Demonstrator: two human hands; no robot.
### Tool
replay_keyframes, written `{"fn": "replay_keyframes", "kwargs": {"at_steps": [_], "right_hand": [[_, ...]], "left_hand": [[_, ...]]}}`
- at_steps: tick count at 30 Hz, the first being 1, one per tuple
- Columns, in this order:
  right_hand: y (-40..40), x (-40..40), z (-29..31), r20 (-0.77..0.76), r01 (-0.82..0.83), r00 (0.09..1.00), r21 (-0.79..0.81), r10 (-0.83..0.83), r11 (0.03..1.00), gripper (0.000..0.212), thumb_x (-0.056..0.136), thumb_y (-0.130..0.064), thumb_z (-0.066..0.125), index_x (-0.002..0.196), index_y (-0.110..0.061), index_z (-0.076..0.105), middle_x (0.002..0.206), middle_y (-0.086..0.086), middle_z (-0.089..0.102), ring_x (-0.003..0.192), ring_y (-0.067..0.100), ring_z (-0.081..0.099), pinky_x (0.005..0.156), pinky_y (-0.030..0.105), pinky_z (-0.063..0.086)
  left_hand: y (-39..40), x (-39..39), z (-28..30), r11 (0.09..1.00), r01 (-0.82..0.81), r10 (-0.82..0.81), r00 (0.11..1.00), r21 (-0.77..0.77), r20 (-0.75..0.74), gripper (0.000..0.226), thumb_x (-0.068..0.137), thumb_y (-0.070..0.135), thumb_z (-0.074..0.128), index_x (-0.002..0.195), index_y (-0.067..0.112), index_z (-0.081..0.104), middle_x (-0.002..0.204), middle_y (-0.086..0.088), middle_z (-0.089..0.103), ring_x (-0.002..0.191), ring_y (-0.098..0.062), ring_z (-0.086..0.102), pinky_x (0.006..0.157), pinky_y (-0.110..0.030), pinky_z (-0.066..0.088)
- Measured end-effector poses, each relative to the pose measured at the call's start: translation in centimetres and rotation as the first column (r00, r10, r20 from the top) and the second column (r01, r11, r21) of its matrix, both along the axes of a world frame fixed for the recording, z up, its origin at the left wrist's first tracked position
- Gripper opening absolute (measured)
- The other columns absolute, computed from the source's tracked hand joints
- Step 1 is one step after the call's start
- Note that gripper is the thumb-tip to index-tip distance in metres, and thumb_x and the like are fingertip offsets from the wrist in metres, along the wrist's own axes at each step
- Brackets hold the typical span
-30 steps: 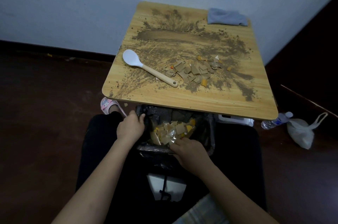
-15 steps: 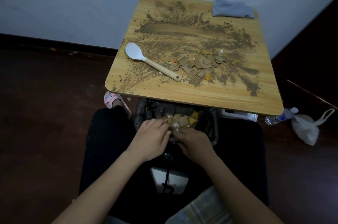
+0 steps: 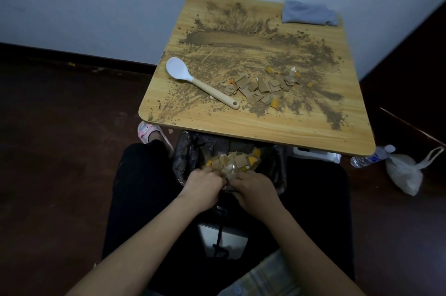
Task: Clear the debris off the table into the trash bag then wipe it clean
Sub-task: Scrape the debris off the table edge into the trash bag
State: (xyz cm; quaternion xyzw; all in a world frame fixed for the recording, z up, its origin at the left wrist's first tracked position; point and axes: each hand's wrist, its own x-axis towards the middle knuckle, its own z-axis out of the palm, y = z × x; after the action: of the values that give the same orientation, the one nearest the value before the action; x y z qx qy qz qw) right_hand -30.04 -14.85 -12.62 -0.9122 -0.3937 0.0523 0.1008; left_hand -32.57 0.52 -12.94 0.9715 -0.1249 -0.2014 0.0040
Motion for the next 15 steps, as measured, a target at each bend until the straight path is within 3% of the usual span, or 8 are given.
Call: {"fn": "replay_keyframes", "kwargs": {"at_steps": [2, 4, 6, 8, 12, 15], "right_hand": [[0.1, 0.5, 0.0, -0.007, 0.011, 1.0, -0.027, -0.011, 1.0, 0.025, 0.052, -0.028, 0.091, 0.067, -0.02, 0.071, 0.064, -0.001, 0.063, 0.059, 0.021, 0.063, 0.046, 0.02, 0.042], [0.0, 1.1, 0.0, -0.086, 0.017, 0.996, -0.096, -0.025, 0.995, 0.027, 0.079, -0.038, 0.072, 0.101, -0.023, 0.072, 0.094, 0.0, 0.067, 0.09, 0.021, 0.063, 0.067, 0.028, 0.047], [-0.5, 1.7, 0.1, -0.19, 0.028, 0.98, -0.124, -0.052, 0.992, 0.039, 0.089, -0.048, 0.057, 0.12, -0.026, 0.064, 0.113, -0.002, 0.062, 0.109, 0.021, 0.054, 0.083, 0.032, 0.044], [-0.9, 2.2, 1.1, -0.231, 0.054, 0.971, -0.048, -0.064, 0.997, 0.039, 0.088, -0.052, 0.059, 0.113, -0.024, 0.068, 0.109, -0.001, 0.065, 0.105, 0.023, 0.056, 0.082, 0.034, 0.045], [-1.1, 3.5, 2.9, -0.102, 0.121, 0.989, 0.154, -0.106, 0.981, 0.024, 0.087, -0.039, 0.067, 0.092, -0.017, 0.075, 0.087, 0.004, 0.068, 0.083, 0.028, 0.061, 0.068, 0.031, 0.044], [0.1, 5.7, 3.8, -0.086, 0.201, 0.978, 0.139, -0.19, 0.97, 0.029, 0.095, -0.038, 0.056, 0.096, -0.016, 0.075, 0.088, 0.003, 0.069, 0.084, 0.025, 0.06, 0.073, 0.038, 0.047]], "left_hand": [[0.0, 0.2, 0.0, 1.0, -0.002, 0.003, 1.0, -0.013, 0.008, 0.032, 0.092, 0.02, 0.045, 0.121, 0.022, 0.058, 0.122, 0.001, 0.057, 0.117, -0.022, 0.049, 0.085, -0.032, 0.042], [0.1, 0.6, 0.0, 1.0, -0.003, 0.004, 1.0, -0.024, 0.016, 0.032, 0.092, 0.021, 0.044, 0.121, 0.023, 0.058, 0.122, 0.002, 0.056, 0.117, -0.022, 0.048, 0.085, -0.032, 0.043], [0.3, 0.9, -0.2, 1.0, -0.005, 0.006, 1.0, -0.028, 0.02, 0.032, 0.092, 0.023, 0.045, 0.122, 0.024, 0.058, 0.124, 0.002, 0.056, 0.118, -0.022, 0.048, 0.086, -0.032, 0.043], [0.7, 1.2, -0.3, 0.999, -0.005, 0.006, 1.0, -0.032, 0.031, 0.032, 0.093, 0.025, 0.044, 0.122, 0.024, 0.058, 0.124, 0.003, 0.056, 0.117, -0.021, 0.048, 0.085, -0.032, 0.043], [1.3, 1.5, -0.5, 0.999, 0.005, -0.003, 0.999, -0.04, 0.053, 0.032, 0.094, 0.026, 0.041, 0.121, 0.026, 0.059, 0.124, 0.006, 0.056, 0.117, -0.02, 0.048, 0.084, -0.031, 0.043], [1.4, 1.7, -0.5, 0.999, 0.017, -0.014, 0.998, -0.048, 0.063, 0.03, 0.094, 0.025, 0.042, 0.117, 0.025, 0.061, 0.12, 0.006, 0.057, 0.115, -0.021, 0.049, 0.083, -0.031, 0.042]]}}
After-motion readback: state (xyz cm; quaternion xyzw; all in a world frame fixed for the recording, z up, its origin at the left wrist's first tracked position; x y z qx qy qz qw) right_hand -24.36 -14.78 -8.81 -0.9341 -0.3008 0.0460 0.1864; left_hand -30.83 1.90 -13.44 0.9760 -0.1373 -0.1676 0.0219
